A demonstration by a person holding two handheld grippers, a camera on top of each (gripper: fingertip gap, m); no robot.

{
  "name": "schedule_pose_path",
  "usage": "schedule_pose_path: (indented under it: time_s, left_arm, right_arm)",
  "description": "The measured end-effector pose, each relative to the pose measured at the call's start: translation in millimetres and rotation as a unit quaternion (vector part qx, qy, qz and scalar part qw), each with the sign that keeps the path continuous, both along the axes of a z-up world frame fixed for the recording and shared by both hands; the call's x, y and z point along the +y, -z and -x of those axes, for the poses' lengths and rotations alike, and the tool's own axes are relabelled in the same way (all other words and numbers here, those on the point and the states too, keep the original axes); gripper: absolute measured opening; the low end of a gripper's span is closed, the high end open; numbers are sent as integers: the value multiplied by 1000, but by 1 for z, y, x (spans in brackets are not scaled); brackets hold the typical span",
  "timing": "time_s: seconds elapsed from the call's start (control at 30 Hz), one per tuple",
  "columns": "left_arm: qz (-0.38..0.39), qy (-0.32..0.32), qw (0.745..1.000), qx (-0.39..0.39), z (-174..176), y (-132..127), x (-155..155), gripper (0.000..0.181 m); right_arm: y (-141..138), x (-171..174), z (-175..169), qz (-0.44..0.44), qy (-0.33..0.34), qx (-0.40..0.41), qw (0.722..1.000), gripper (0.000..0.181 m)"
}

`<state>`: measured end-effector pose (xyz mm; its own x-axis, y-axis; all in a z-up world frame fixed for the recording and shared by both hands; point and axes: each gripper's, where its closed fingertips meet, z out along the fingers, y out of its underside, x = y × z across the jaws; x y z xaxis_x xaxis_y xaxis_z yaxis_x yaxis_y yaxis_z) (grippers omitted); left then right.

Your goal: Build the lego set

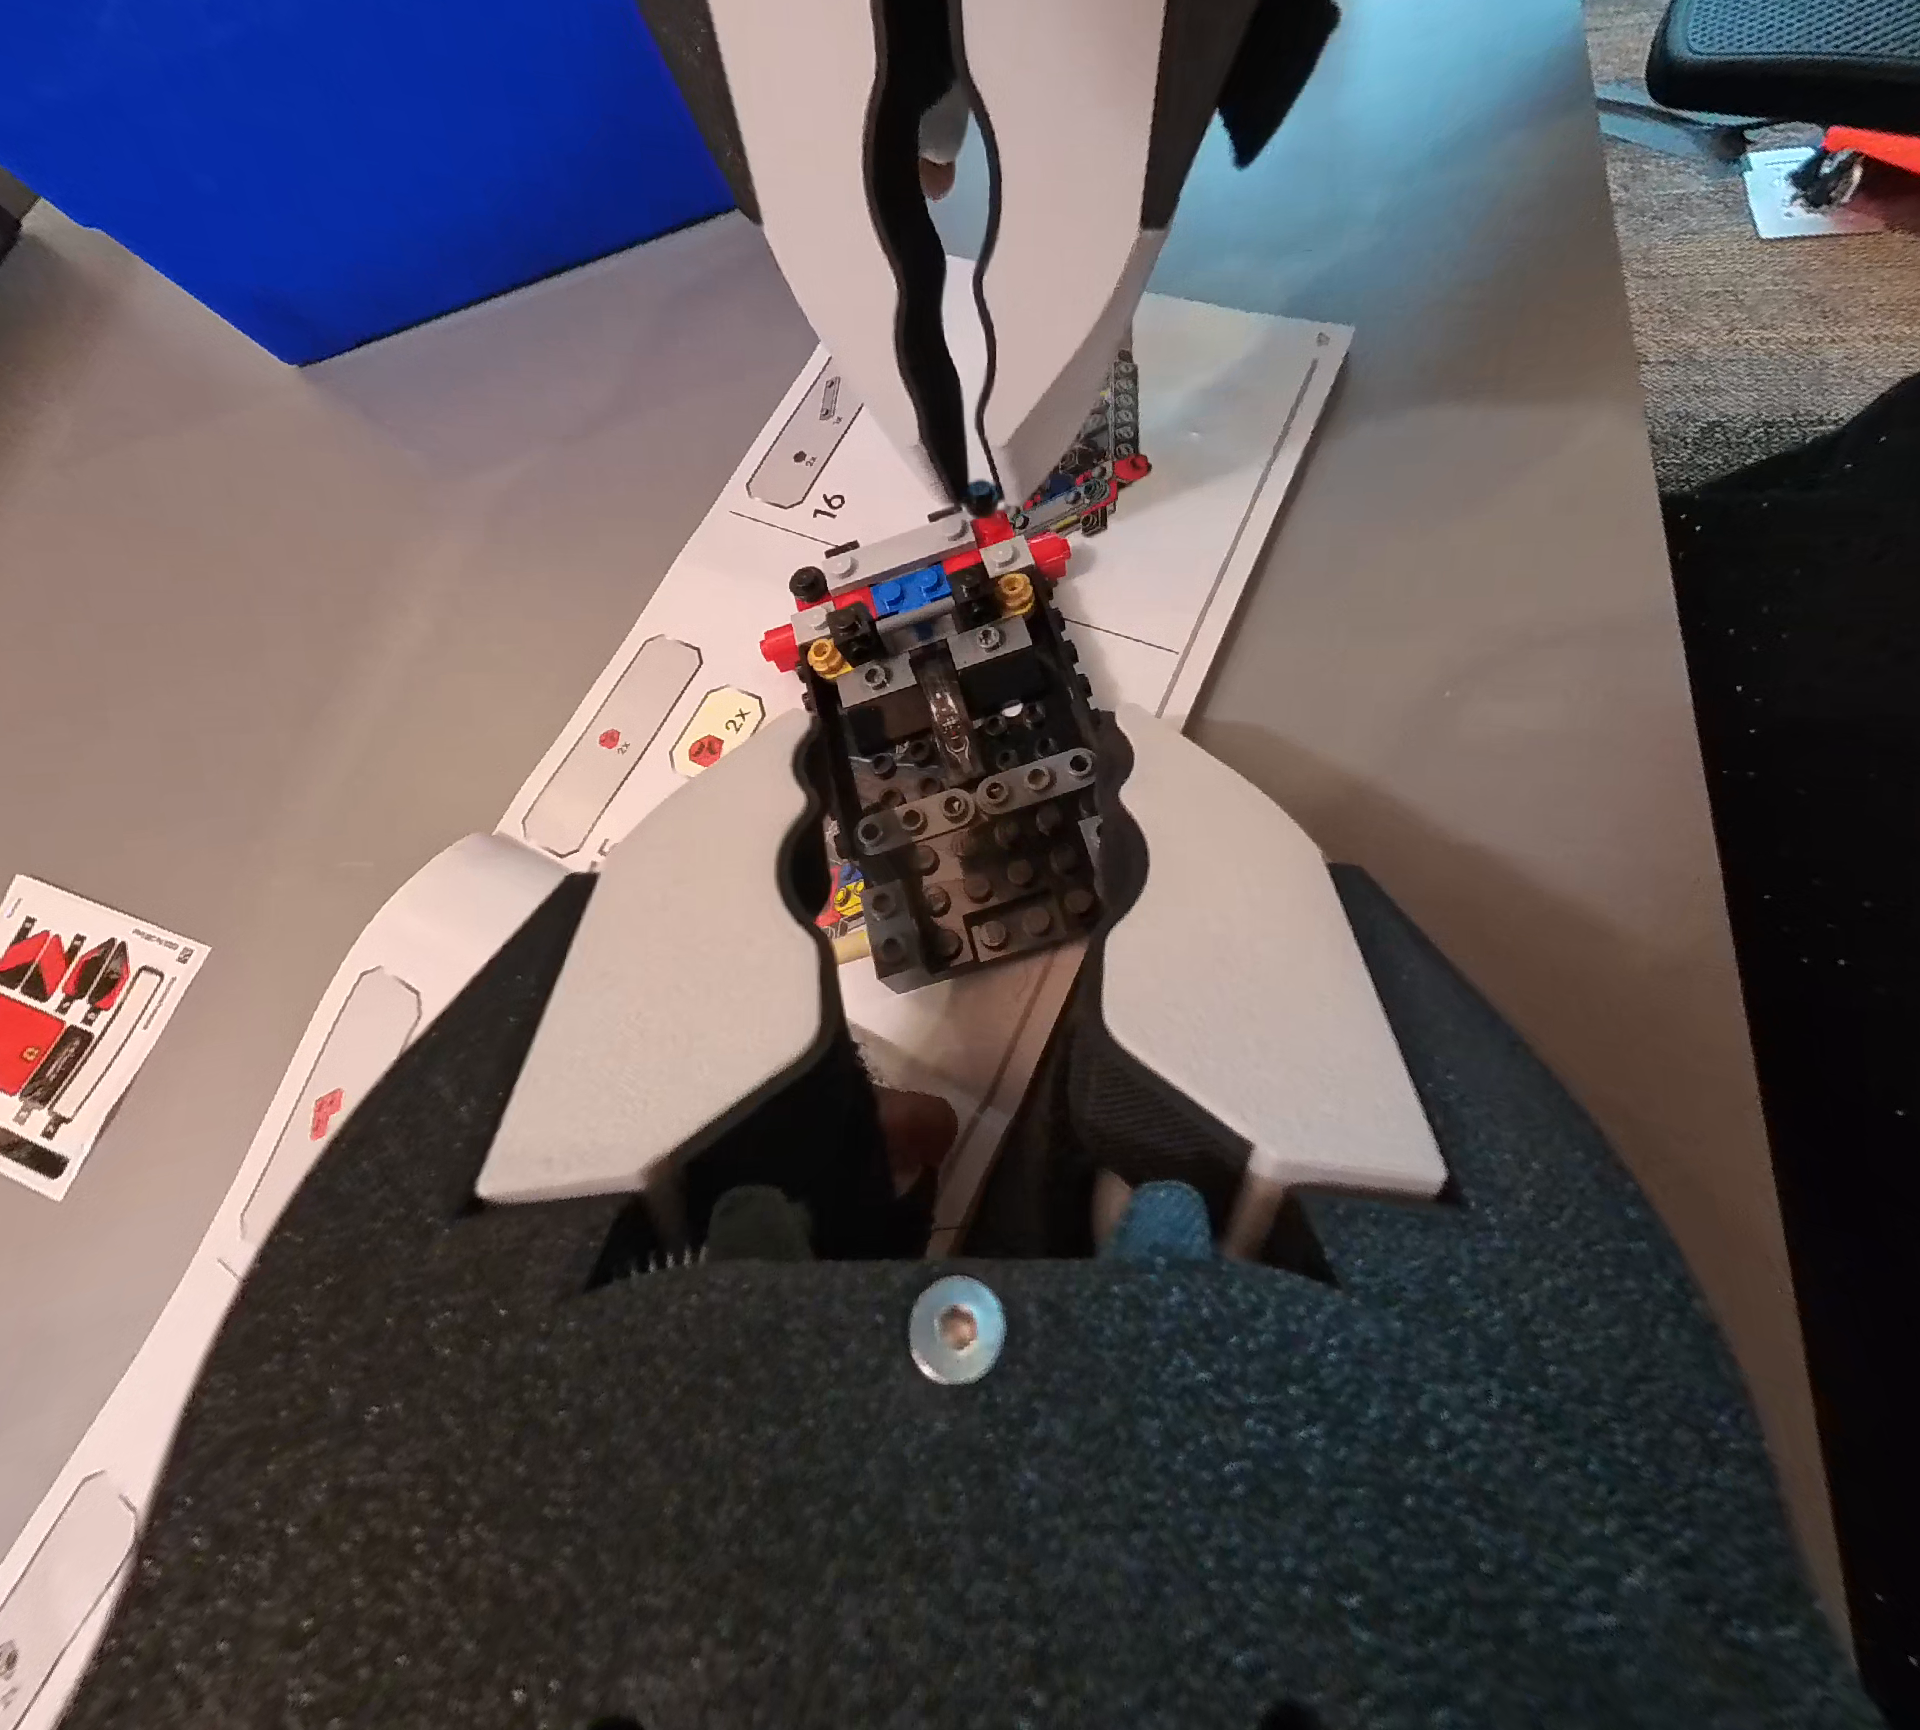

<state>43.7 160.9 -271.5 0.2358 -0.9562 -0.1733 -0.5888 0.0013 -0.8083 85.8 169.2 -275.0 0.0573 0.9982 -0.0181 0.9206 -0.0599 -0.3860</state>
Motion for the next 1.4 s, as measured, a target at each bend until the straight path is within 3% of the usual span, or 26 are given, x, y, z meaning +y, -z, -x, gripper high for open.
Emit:
schedule_pose_path:
  time_s: [0.73,1.4]
  left_arm:
    - [14,-3,1000,8,0,4,0,51]
    - [14,-5,1000,8,0,4,1,53]
  right_arm:
    - [4,-2,0,-2,84,-10,996,7]
    - [4,-2,0,-15,114,13,993,11]
